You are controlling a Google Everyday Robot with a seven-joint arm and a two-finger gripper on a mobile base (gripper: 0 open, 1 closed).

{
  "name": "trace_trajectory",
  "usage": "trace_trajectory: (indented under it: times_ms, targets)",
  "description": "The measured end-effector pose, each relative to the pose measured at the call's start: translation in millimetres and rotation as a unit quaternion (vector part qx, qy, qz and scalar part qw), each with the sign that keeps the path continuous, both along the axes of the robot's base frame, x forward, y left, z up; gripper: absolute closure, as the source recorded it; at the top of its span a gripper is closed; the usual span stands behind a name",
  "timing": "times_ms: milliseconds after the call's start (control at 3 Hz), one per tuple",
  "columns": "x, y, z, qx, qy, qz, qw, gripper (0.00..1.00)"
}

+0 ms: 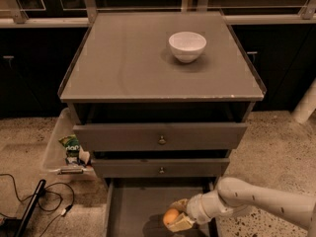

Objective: Place orange into bottom drawer

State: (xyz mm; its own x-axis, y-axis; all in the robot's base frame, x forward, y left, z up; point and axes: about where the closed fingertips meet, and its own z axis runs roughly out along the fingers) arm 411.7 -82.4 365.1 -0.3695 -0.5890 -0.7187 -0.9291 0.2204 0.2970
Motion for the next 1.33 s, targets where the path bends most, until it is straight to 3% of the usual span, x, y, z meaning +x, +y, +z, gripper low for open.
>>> trace_trajectory:
  times_ms: [333, 667, 1000, 1333]
  targets:
    - [18, -13, -24, -0.007, -0.017, -0.033, 0.9993, 1.00]
    - [48, -40, -58, -0.006, -0.059, -0.067, 0.9960, 1.00]
    - [77, -66, -83, 0.008, -0.114, -0.093, 0.9891, 1.00]
    - [105, -76, -104, 0.022, -0.162, -0.099, 0.9816, 1.00]
